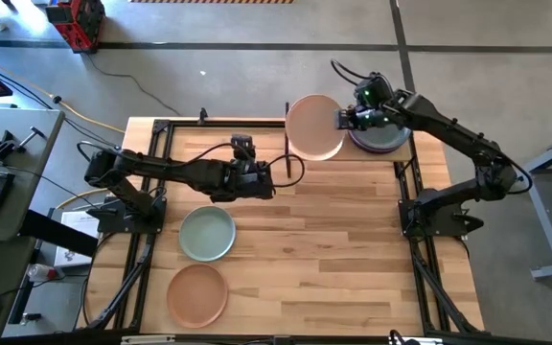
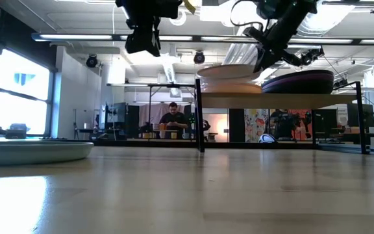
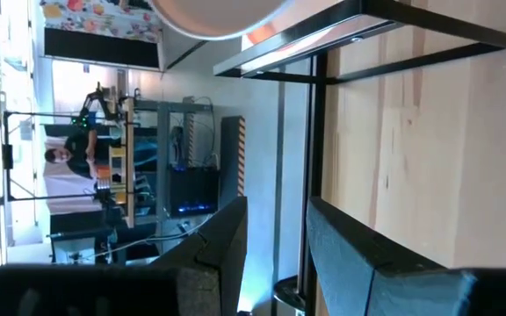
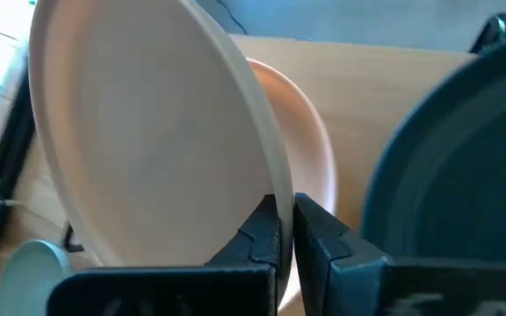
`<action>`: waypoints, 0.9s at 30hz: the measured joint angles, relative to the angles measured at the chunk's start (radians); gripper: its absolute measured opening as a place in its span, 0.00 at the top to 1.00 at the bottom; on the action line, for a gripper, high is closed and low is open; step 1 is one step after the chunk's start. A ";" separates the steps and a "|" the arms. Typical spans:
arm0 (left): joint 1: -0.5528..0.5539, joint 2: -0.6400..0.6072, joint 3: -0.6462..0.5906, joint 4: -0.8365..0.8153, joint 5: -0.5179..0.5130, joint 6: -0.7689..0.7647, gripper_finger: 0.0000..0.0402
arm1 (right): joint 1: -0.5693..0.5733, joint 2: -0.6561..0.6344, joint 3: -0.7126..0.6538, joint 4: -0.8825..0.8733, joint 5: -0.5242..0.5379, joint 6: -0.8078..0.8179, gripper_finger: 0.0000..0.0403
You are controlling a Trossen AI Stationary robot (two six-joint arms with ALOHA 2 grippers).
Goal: Place and stack plates onto a shelf
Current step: Stack the white plate on top of the light brown plate on the shelf
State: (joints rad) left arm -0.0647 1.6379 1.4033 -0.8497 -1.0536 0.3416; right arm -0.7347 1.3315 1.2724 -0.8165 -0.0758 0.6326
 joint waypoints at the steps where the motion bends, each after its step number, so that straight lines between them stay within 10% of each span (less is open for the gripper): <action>1: 0.000 0.000 0.000 0.000 0.002 0.000 0.73 | -0.004 0.000 0.000 -0.013 0.000 -0.004 1.00; 27: 0.000 0.000 0.000 0.001 0.005 -0.001 0.73 | 0.064 0.044 0.000 -0.039 0.093 0.044 1.00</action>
State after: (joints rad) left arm -0.0647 1.6379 1.4029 -0.8486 -1.0489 0.3405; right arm -0.6708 1.3754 1.2724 -0.8560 0.0170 0.6764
